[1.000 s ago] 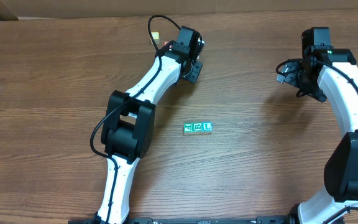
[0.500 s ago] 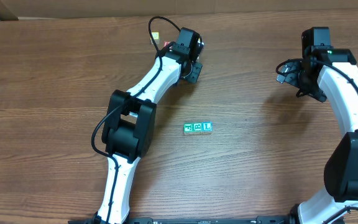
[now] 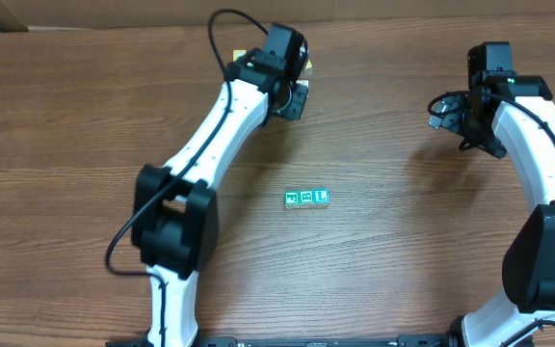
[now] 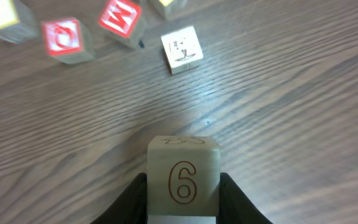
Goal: Flip 5 blocks
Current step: 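Carry the white block forward to the left end of the front row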
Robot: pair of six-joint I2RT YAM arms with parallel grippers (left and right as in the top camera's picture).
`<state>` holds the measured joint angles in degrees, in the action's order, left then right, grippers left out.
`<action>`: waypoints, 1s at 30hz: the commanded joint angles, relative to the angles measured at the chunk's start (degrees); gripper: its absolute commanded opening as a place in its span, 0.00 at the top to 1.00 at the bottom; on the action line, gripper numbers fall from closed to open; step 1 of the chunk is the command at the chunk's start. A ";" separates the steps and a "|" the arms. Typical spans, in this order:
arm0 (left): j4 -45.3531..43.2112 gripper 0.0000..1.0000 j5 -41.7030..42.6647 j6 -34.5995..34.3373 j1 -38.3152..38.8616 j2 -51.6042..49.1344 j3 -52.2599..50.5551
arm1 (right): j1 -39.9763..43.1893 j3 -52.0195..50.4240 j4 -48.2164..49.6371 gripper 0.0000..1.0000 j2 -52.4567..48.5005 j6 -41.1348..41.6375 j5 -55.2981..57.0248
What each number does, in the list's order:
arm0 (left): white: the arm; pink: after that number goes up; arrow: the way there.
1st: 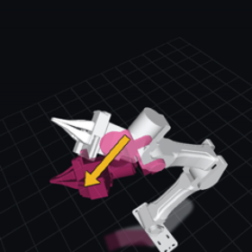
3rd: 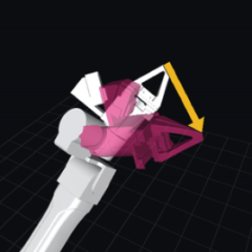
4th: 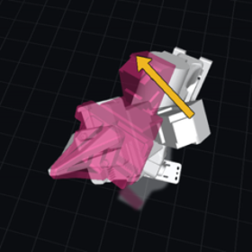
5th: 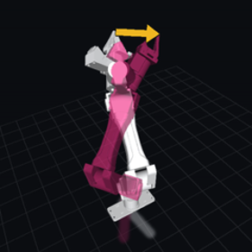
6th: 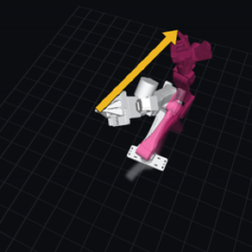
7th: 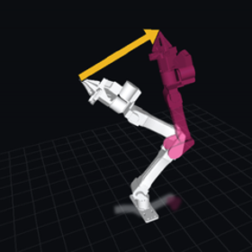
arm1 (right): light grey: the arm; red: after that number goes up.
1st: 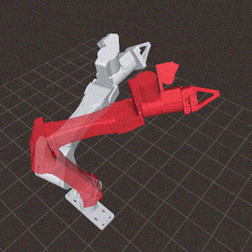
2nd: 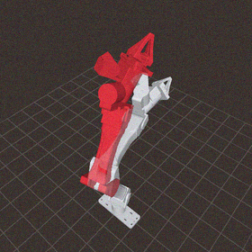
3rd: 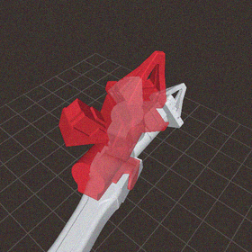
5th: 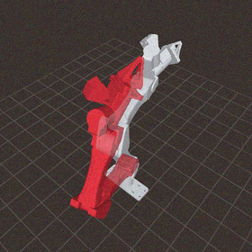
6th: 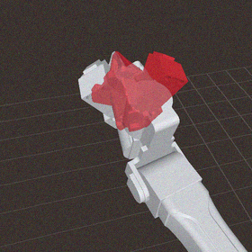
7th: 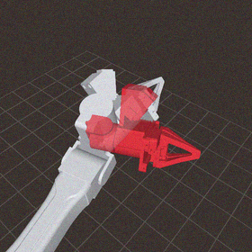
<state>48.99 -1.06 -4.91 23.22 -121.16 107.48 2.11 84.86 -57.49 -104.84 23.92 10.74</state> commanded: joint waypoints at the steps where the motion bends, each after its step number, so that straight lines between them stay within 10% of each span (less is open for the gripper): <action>1: 3.69 0.74 0.66 -3.15 -0.33 2.99 0.70 | -0.07 0.72 0.33 0.00 0.96 -0.37 0.09; 30: 34.36 0.88 -4.33 -23.02 2.67 13.92 -2.93 | -0.07 0.72 0.33 0.00 0.96 -0.35 0.09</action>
<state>83.00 -2.57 -23.66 24.27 -114.65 106.74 2.11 84.86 -57.49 -104.84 23.90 10.72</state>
